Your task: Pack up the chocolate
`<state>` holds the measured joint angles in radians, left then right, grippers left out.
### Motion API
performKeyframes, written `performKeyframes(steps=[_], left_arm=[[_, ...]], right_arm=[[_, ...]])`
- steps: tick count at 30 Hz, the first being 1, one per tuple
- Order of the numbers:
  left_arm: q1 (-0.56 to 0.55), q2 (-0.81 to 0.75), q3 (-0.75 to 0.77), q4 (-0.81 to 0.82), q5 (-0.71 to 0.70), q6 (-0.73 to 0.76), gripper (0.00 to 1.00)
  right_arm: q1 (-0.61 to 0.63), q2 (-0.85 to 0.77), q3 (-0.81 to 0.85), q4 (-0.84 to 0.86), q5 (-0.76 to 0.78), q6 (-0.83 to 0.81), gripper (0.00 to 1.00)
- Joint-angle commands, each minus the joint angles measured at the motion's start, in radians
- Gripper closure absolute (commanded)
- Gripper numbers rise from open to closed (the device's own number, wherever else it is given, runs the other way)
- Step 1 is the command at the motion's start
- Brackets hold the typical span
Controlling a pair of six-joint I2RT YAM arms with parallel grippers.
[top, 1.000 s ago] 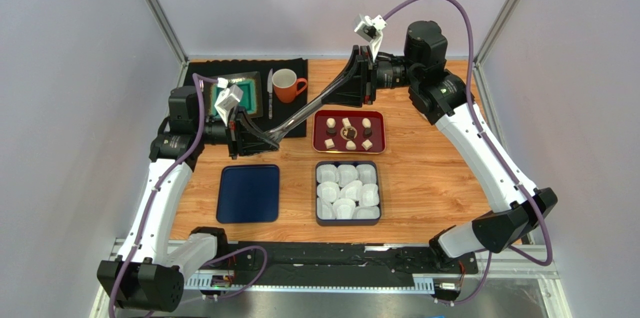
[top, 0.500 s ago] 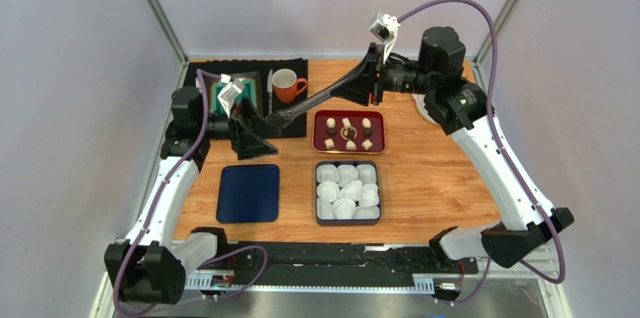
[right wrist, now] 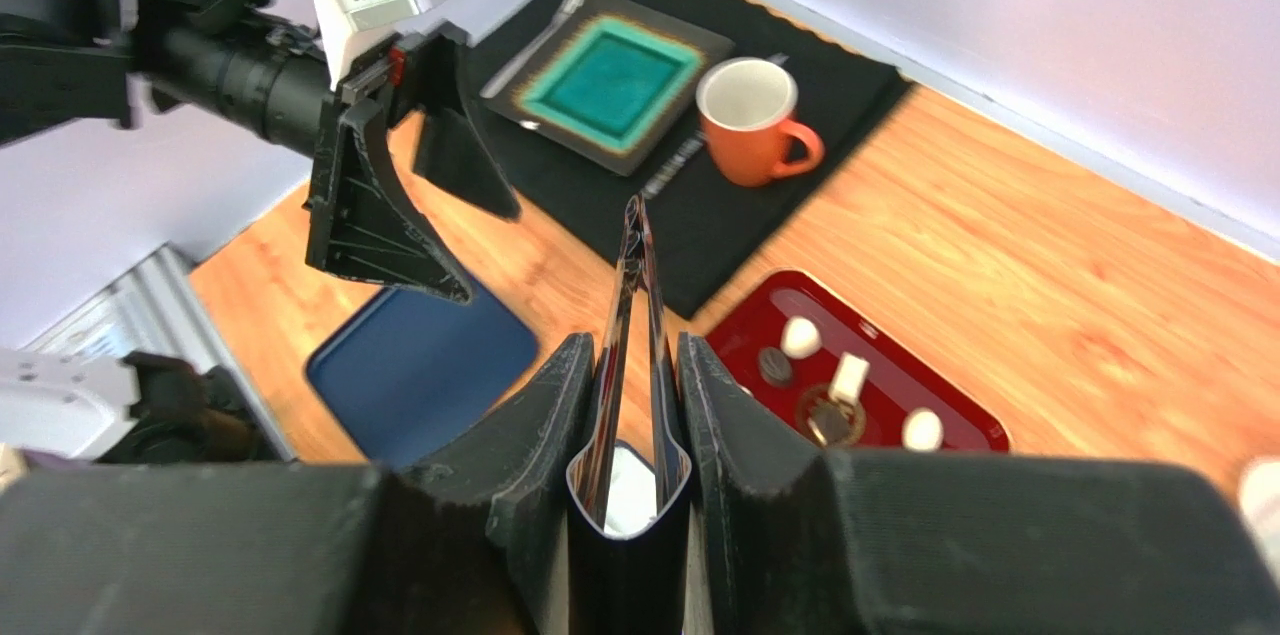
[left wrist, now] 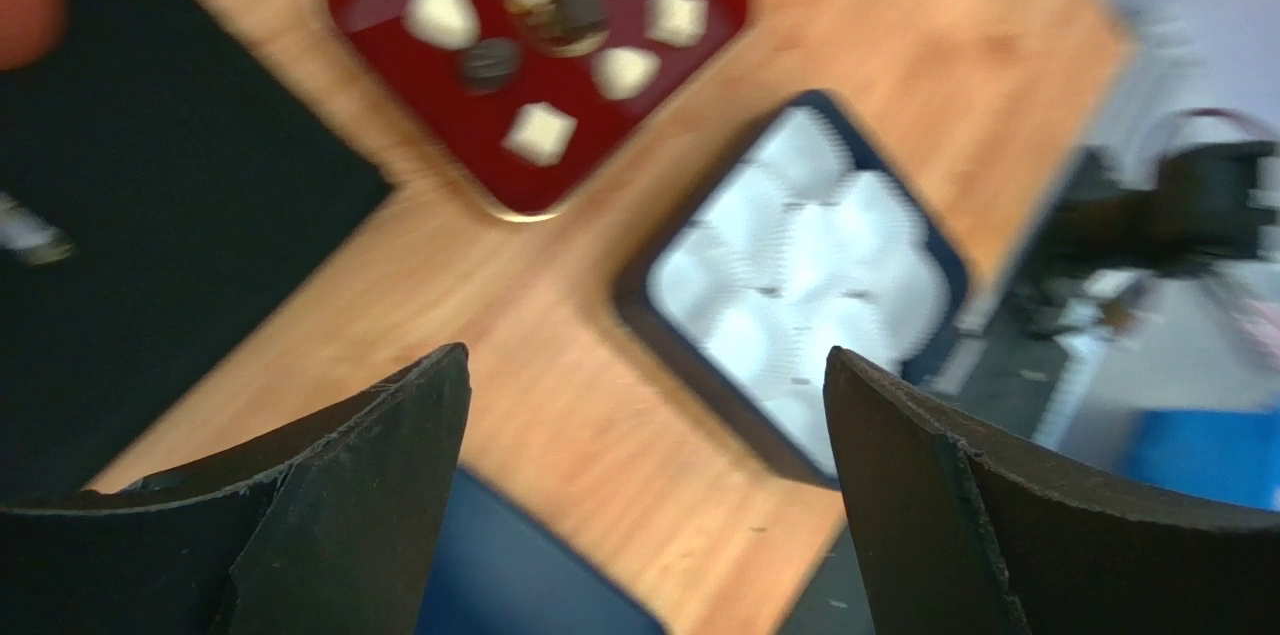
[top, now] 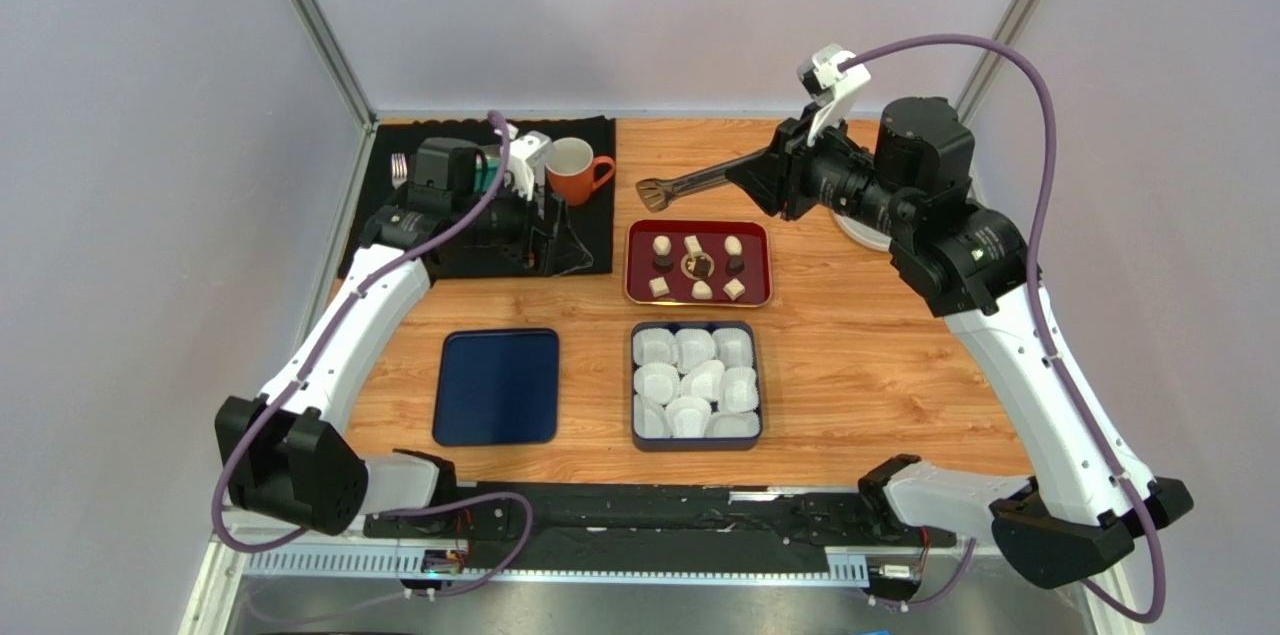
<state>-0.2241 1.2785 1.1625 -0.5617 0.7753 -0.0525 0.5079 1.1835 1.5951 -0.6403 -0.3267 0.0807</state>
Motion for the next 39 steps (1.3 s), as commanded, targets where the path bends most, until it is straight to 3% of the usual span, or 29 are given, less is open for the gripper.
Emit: performKeyframes(steps=[1,7,10,13,14,17,21,25,35,39], left_arm=[[-0.043,0.033,0.075,-0.170,-0.467,0.135,0.03],[-0.015,-0.158,-0.149,0.000,-0.573,0.161,0.01],[0.020,-0.228,-0.231,0.031,-0.487,0.184,0.02],[0.022,-0.225,-0.276,0.039,-0.545,0.198,0.19],[0.022,-0.216,-0.287,0.042,-0.577,0.194,0.32],[0.029,-0.154,-0.310,0.040,-0.679,0.183,0.40],[0.051,-0.079,-0.317,0.019,-0.693,0.189,0.40],[0.094,-0.059,-0.327,0.026,-0.616,0.184,0.39],[0.095,-0.050,-0.388,0.046,-0.558,0.206,0.34],[0.095,-0.034,-0.397,0.065,-0.570,0.198,0.35]], right_arm=[[0.000,0.011,-0.040,0.017,0.142,0.013,1.00],[0.001,0.135,-0.027,0.039,0.164,0.054,1.00],[0.007,0.191,-0.004,0.044,0.210,0.056,1.00],[0.023,0.241,0.015,0.053,0.282,0.059,1.00],[0.033,0.257,0.023,0.053,0.300,0.057,1.00],[0.061,0.314,0.057,0.045,0.368,0.051,1.00],[0.078,0.370,0.097,0.041,0.420,0.053,1.00],[0.080,0.407,0.123,0.044,0.448,0.054,1.00],[0.080,0.481,0.195,-0.007,0.446,0.050,1.00],[0.084,0.513,0.221,-0.022,0.440,0.053,0.96]])
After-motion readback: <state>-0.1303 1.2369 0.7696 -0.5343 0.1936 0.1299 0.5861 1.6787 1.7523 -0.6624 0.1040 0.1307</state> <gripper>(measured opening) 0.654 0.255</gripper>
